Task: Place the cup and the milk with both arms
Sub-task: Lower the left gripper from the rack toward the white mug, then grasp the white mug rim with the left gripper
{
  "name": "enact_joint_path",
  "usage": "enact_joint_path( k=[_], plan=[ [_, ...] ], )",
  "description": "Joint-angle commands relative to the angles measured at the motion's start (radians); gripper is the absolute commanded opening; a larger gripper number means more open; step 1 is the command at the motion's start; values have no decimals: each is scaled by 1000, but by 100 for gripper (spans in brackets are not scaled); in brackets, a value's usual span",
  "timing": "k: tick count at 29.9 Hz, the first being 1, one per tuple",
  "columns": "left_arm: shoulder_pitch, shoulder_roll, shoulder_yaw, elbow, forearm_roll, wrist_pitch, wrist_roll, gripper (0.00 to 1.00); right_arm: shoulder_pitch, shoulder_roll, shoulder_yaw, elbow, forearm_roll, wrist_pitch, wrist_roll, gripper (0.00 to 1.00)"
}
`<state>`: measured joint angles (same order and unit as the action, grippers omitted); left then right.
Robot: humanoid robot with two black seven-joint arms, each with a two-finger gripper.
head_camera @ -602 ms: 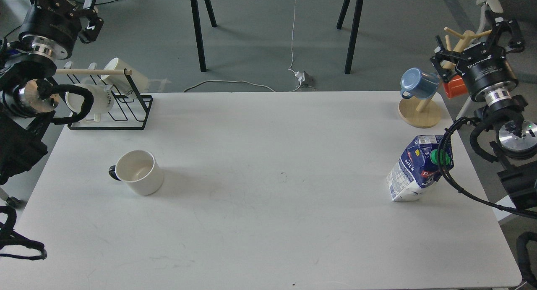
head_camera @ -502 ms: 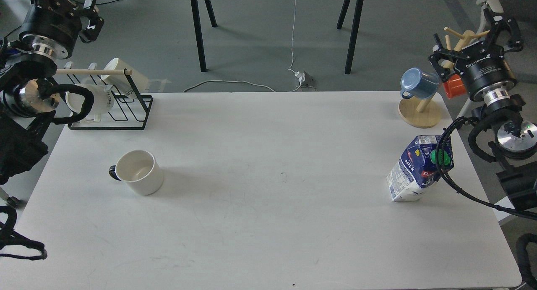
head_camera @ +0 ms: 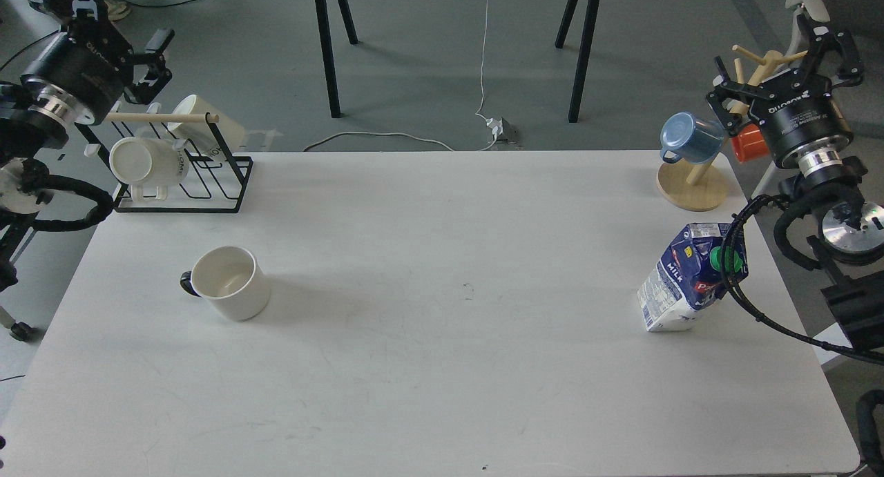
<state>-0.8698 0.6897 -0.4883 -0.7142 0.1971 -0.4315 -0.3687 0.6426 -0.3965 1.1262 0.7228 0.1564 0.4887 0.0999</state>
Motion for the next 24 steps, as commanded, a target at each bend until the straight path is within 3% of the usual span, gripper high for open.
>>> enact_joint_path(
  k=[1,5,7,9,11,14,16,19,24],
  plan=[
    [29,180,82,-232,177,28,-21,93,-6,-5,-2,0,0,0,0,99],
    [97,345,112,-515,390,114,-21,93,-11,-5,-2,1,0,0,0,99],
    [136,381,114,-574,572,155,-27,91,-12,-5,0,1,0,0,0,99],
    [176,384,113,-573,831,222,-56,90,-12,-5,0,1,0,0,1,99],
    [204,383,111,-550,1082,340,-85,85,-14,-5,0,1,0,0,3,99],
    [251,381,114,-505,1316,454,-98,85,-17,-5,0,1,0,0,6,99],
    [275,379,114,-495,1389,462,-96,84,-21,-5,0,1,0,0,6,99],
    [288,357,137,-424,1449,464,-95,66,-26,-5,0,1,0,0,6,99],
    [288,232,162,-272,1492,465,-98,58,-26,-7,3,3,0,0,6,99]
  ],
)
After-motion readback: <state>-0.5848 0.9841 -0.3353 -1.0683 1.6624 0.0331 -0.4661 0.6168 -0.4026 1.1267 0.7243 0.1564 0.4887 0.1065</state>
